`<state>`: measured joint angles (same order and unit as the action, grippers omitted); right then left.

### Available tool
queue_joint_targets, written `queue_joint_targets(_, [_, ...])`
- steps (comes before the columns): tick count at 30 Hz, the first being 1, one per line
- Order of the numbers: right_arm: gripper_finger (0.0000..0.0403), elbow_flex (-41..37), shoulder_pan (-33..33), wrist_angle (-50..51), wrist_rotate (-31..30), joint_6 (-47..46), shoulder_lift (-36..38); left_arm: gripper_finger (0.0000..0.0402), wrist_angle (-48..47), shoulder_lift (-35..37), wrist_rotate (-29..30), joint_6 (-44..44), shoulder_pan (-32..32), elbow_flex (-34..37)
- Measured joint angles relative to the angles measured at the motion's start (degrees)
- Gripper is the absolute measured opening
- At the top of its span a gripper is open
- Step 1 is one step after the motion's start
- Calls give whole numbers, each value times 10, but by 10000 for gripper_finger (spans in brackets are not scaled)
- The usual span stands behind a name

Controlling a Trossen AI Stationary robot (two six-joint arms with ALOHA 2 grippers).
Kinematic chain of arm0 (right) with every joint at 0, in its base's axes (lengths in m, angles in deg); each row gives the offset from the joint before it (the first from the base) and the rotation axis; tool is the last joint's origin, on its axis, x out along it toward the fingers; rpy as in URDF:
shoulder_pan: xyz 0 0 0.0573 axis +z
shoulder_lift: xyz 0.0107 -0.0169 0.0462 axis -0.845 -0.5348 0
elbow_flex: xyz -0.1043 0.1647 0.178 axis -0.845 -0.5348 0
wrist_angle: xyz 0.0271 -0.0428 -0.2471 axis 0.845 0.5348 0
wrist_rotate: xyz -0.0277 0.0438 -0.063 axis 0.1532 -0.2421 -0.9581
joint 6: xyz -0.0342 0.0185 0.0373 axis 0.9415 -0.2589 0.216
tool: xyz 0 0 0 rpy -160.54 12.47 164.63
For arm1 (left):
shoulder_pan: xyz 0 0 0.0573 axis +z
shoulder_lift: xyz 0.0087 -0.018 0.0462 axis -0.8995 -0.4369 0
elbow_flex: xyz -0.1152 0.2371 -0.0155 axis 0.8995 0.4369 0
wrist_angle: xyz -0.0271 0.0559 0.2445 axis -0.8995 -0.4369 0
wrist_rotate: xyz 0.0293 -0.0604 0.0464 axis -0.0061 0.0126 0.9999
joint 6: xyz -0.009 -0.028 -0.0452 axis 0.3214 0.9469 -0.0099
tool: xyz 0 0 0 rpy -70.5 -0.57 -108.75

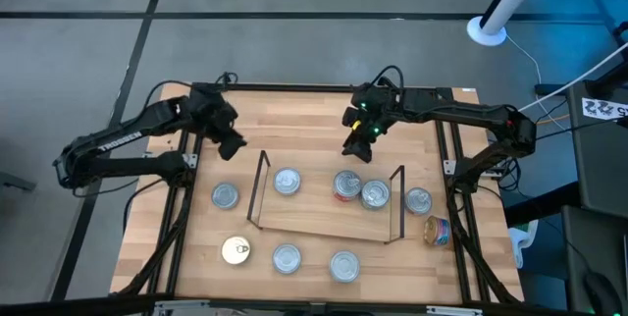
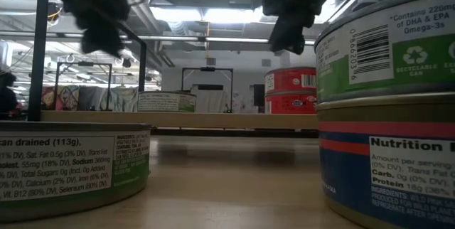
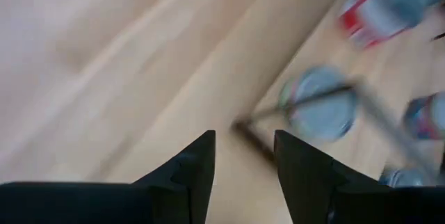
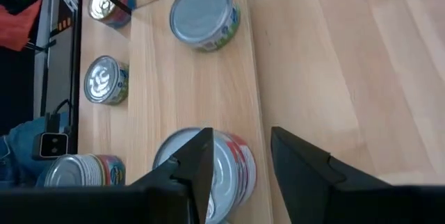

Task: Stack canned seafood by type on shelf
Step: Stack the green white tuna on top of the green white tuna can on the shelf

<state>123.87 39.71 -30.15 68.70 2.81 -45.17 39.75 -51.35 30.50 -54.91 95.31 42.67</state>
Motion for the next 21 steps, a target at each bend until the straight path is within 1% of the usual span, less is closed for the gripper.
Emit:
queue_joint_targets(4, [144,0,0,-14,2,1,0,143,-95,-5,14,45,-2,0])
queue_joint_targets(8, [144,0,0,-19,3,22,0,143,-147,-8,28,65,-6,0])
queue_joint_targets(10, [144,0,0,-19,3,28,0,143,-156,-9,29,67,-11,0])
queue_joint_targets(15, [144,0,0,-19,3,34,0,143,-158,-9,29,105,-40,0])
queue_joint_targets(21, [144,0,13,-19,1,48,0,143,-158,-9,29,150,-110,0])
